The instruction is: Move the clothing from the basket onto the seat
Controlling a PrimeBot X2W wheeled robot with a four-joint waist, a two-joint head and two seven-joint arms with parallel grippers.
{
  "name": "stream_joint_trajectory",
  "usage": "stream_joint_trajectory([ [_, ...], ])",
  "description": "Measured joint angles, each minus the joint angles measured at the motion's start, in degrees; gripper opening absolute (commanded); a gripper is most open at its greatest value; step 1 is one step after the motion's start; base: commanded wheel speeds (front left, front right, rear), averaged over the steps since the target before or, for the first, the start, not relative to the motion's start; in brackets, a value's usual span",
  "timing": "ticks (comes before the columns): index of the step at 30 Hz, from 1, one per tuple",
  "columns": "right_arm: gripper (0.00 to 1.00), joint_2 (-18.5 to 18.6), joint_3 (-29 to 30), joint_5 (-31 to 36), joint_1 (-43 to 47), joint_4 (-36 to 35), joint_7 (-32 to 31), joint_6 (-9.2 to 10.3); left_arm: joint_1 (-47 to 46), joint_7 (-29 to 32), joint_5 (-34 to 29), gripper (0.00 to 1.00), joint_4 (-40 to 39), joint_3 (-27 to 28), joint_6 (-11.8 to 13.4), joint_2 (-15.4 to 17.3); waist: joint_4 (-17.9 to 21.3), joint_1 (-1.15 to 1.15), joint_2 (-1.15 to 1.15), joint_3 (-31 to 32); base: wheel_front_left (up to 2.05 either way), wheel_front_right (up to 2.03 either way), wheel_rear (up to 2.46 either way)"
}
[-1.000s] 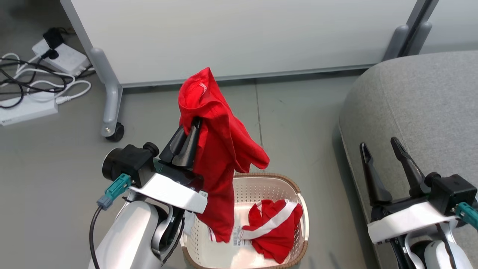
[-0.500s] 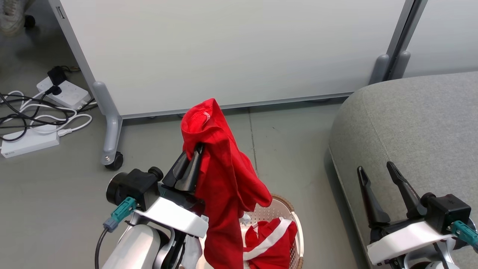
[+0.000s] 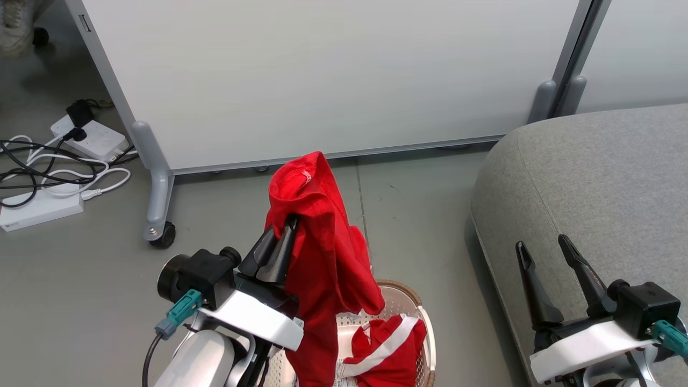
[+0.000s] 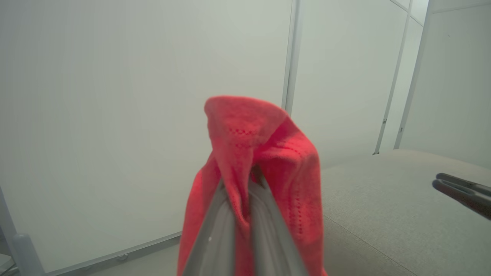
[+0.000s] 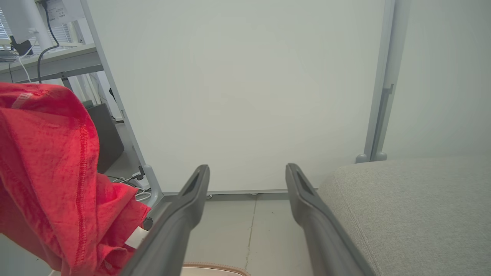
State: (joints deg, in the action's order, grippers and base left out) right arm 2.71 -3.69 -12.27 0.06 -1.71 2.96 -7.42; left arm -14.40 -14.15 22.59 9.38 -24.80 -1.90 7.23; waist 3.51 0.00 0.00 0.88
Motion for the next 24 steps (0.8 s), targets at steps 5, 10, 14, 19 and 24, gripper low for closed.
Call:
stream_joint_trajectory([
  [5,1.00,0.00,-0.04,-0.03,0.01,-0.07,0.00,0.00,0.00,0.00,0.01,0.00,0.08,-0.14,0.04,0.24,0.06,0.00,0.00,-0.14,0.00,0.00,0.00],
  [10,1.00,0.00,-0.16,-0.31,0.02,-0.01,-0.01,0.00,0.00,0.01,0.02,0.00,0.09,-0.44,0.41,0.33,-0.02,0.00,0.00,-0.07,0.00,0.00,0.00],
  [14,1.00,0.00,-0.35,-0.40,0.04,0.04,-0.01,0.00,0.00,0.30,0.10,0.00,0.14,-0.53,0.46,0.44,-0.14,0.00,0.00,0.00,0.00,0.00,0.00],
  [19,1.00,0.05,-4.04,-1.52,-1.12,0.02,0.02,0.00,-0.06,0.52,0.11,0.00,0.16,-0.94,0.53,0.53,-0.45,0.00,0.00,-0.16,0.00,0.00,0.00],
  [24,1.00,0.00,-15.21,-3.88,-5.21,1.30,0.01,0.00,-0.83,0.60,0.08,0.00,0.22,-1.76,0.51,0.41,-1.27,0.00,0.00,-0.48,0.00,0.00,0.00],
])
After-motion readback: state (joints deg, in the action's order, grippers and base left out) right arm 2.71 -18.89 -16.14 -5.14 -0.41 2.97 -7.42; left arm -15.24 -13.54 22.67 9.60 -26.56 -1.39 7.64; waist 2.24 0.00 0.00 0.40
